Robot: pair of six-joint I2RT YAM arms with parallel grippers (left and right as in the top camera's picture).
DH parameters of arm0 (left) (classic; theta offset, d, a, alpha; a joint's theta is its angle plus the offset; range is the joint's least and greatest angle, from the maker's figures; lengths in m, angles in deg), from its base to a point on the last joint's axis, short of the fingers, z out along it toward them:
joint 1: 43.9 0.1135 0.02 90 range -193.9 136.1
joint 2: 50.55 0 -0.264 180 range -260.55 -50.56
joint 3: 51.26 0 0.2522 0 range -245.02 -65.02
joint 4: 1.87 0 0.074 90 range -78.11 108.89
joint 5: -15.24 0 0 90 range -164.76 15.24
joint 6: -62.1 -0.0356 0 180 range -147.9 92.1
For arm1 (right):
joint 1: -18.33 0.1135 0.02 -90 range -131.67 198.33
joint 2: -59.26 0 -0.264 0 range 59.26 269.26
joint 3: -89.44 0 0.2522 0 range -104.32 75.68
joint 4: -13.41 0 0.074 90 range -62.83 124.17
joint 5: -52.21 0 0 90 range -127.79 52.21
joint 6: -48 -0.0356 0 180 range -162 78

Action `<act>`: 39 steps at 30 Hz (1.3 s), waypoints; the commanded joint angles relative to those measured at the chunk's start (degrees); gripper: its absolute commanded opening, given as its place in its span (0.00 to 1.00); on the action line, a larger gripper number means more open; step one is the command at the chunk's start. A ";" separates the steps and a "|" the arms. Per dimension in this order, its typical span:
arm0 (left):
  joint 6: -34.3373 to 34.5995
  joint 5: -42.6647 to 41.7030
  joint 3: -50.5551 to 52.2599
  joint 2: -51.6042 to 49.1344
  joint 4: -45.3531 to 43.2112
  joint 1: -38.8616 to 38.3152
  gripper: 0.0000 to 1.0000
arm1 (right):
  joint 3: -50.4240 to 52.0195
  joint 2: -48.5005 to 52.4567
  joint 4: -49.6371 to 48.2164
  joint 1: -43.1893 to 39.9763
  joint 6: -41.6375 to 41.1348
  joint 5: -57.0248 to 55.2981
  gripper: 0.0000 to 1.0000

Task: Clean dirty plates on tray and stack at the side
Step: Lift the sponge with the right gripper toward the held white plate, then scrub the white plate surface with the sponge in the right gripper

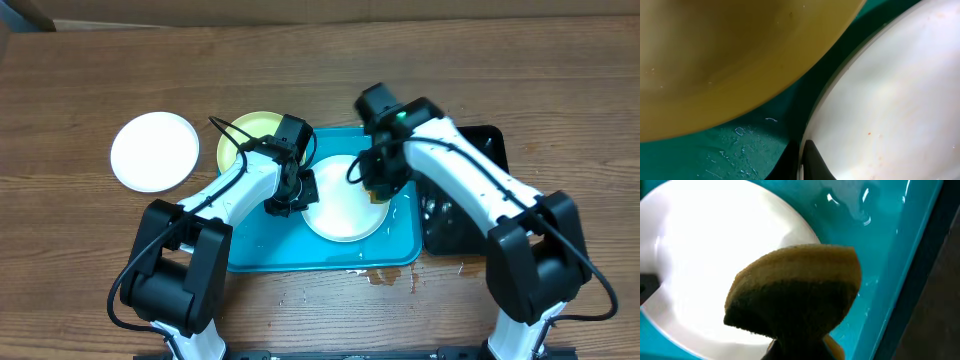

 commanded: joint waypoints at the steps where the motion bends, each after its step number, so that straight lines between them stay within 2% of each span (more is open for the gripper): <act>1: 1.18 2.16 -0.15 -0.87 0.00 0.20 0.04 | -1.03 -0.28 -1.68 3.78 -2.23 -8.63 0.04; 6: 1.18 2.14 -0.15 -0.87 0.15 0.20 0.04 | -1.01 0.94 -2.89 7.61 -4.46 -18.78 0.04; 17: 1.18 2.16 -0.15 -0.87 0.42 0.20 0.04 | -1.01 7.21 -3.04 7.74 -6.73 -22.43 0.04; 24: 1.18 2.14 -0.15 -0.87 0.44 0.20 0.04 | 1.84 8.81 -6.16 7.17 -6.71 -18.23 0.04; 26: 1.16 2.12 -0.15 -0.87 0.46 0.20 0.04 | 5.20 8.81 -9.99 6.64 -6.67 -15.19 0.04; 31: 1.16 1.70 -0.15 -0.87 0.50 0.20 0.04 | 7.78 8.83 -12.26 4.48 -6.36 -9.16 0.04; 39: 1.14 1.73 -0.15 -0.87 0.48 0.20 0.04 | 8.31 8.83 -12.09 -1.03 -0.31 6.29 0.04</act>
